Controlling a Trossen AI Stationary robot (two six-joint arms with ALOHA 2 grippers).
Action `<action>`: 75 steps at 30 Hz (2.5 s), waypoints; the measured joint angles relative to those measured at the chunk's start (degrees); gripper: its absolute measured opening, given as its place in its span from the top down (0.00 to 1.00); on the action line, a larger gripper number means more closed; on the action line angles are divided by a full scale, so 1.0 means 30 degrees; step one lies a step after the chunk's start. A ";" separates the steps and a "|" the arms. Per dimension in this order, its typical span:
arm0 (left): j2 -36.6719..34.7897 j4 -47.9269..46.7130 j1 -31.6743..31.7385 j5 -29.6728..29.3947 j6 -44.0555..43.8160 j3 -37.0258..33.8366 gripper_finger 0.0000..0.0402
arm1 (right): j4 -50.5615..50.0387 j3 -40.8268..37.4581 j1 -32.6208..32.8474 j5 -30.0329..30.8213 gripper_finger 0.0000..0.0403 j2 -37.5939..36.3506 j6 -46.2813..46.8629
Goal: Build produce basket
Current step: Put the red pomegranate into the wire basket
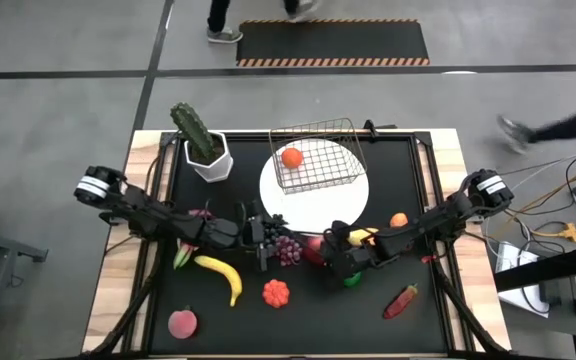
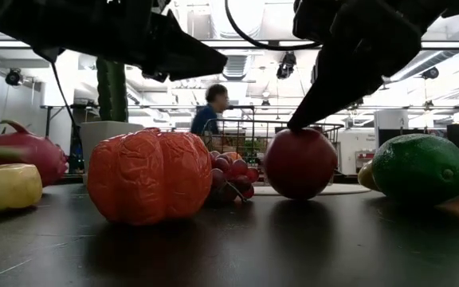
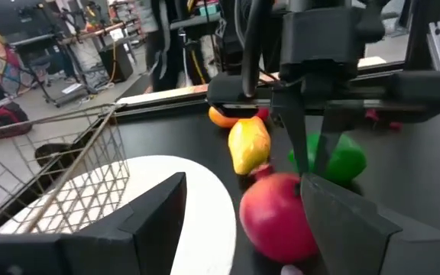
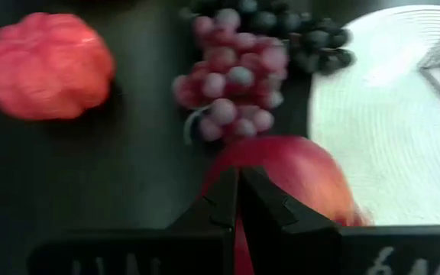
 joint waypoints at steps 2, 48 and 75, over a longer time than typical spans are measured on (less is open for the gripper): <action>0.0390 0.0291 0.0000 -0.0006 -0.0007 0.0066 0.40 | 0.0124 -0.0043 -0.0009 -0.0725 0.98 0.0018 -0.0091; 0.1262 0.0825 0.0131 0.0299 0.0015 0.0459 0.40 | -0.1748 -0.0483 -0.0359 0.3177 0.98 -0.1076 -0.2104; 0.4898 0.4355 0.0175 0.1015 -0.0478 0.1299 0.40 | -0.4970 -0.0512 -0.0337 0.2935 0.98 -0.1434 -0.0862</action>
